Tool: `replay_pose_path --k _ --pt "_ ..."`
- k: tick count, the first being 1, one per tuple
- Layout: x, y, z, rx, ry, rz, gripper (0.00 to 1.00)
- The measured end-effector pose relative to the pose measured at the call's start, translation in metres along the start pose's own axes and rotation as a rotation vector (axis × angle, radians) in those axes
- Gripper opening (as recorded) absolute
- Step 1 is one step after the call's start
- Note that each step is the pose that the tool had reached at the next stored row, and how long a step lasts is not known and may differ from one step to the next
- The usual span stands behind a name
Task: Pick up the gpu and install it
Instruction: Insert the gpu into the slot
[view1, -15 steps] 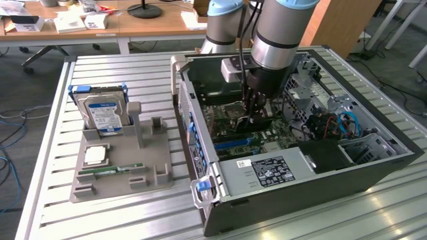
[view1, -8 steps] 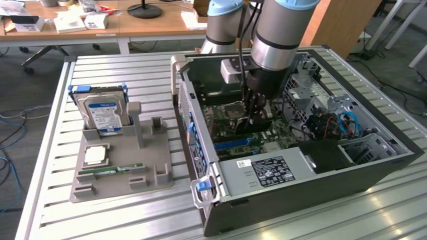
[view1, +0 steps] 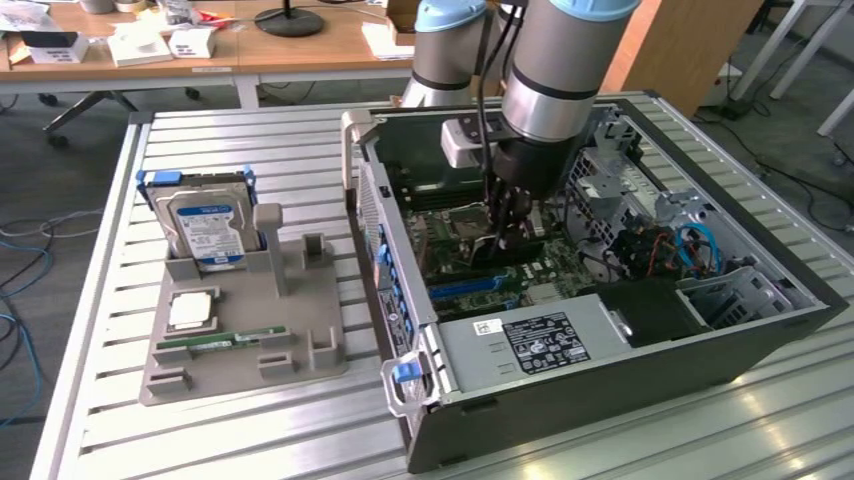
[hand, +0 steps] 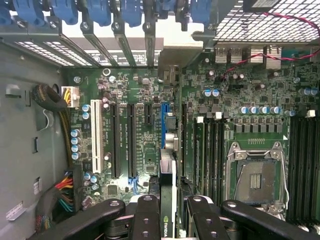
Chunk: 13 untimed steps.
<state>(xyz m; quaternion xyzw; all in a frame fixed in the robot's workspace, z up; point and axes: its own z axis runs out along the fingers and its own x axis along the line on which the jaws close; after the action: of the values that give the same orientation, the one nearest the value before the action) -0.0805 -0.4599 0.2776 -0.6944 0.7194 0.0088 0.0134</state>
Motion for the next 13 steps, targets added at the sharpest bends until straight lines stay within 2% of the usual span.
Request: replay_pose_path --k 8,13 --pt "0.0014 0.0002 0.0000 0.0000 0.0000 0.000 0.26" --pt "0.0015 0.0036 -0.0001 0.0004 0.0000 0.000 0.26"
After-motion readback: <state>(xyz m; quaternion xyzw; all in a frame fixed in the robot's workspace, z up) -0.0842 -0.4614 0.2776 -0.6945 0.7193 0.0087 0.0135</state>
